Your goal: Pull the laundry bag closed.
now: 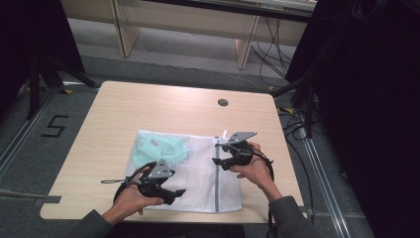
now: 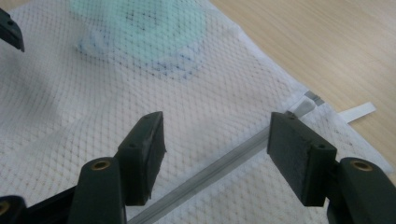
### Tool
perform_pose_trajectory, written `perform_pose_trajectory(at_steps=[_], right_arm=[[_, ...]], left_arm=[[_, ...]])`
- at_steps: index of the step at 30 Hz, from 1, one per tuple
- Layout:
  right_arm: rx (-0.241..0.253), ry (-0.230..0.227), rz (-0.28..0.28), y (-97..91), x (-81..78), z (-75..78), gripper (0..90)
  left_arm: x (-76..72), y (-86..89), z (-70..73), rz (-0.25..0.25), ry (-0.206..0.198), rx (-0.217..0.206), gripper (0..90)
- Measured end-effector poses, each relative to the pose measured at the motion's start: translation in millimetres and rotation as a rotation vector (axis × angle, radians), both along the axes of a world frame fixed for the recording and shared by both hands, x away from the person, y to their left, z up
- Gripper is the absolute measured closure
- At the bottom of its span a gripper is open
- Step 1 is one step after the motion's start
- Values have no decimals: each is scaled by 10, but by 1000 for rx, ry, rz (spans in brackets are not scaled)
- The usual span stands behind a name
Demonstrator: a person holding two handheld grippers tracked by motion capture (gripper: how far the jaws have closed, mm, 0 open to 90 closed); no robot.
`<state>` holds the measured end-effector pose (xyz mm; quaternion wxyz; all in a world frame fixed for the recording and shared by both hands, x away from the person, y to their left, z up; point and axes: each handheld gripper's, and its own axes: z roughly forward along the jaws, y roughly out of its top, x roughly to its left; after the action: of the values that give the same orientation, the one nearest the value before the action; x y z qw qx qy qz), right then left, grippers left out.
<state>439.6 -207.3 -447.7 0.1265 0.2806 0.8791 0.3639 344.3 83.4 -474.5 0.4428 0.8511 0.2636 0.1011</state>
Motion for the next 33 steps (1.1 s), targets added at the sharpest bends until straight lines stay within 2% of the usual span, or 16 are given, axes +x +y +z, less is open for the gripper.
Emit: perform_pose_trajectory(at_steps=[3,5,7,8,16,17,18,19,21,22,23,25,28,29,31,33], right_arm=[[25,1,-11,-5,-47,-11,371],[6,28,1,-26,-85,4,367],[19,10,4,-34,-132,-23,367],[24,10,4,-40,-157,-39,366],[23,27,-17,-115,-337,-86,342],[-8,41,-15,-131,-351,-72,341],[25,26,-16,-124,-361,-106,337],[10,43,-8,-135,-369,-98,334],[6,42,-8,-156,-397,-90,329],[31,23,-18,-147,-408,-118,322],[15,56,-8,-169,-424,-89,319],[30,48,-22,-181,-460,-104,317],[8,70,-27,-222,-518,-102,309],[35,63,-41,-215,-545,-127,305],[32,84,-53,-232,-604,-125,301],[19,66,-43,-277,-622,-133,297]], left_arm=[[-6,34,9,21,13,8,235],[-15,58,17,29,14,3,232],[-10,96,28,15,-6,21,220],[-33,95,23,43,5,5,215],[-75,174,47,38,-7,7,180],[-71,190,50,30,-4,20,176],[-80,200,51,40,18,23,173],[-90,192,37,56,10,1,173],[-91,218,46,46,1,12,172],[-90,227,49,42,-1,14,167],[-102,228,50,52,20,7,161],[-91,256,58,43,-11,23,161],[-101,284,70,76,9,0,161],[-110,289,67,89,10,-10,161],[-96,332,81,66,-12,20,161],[-117,328,67,90,10,-19,161]])
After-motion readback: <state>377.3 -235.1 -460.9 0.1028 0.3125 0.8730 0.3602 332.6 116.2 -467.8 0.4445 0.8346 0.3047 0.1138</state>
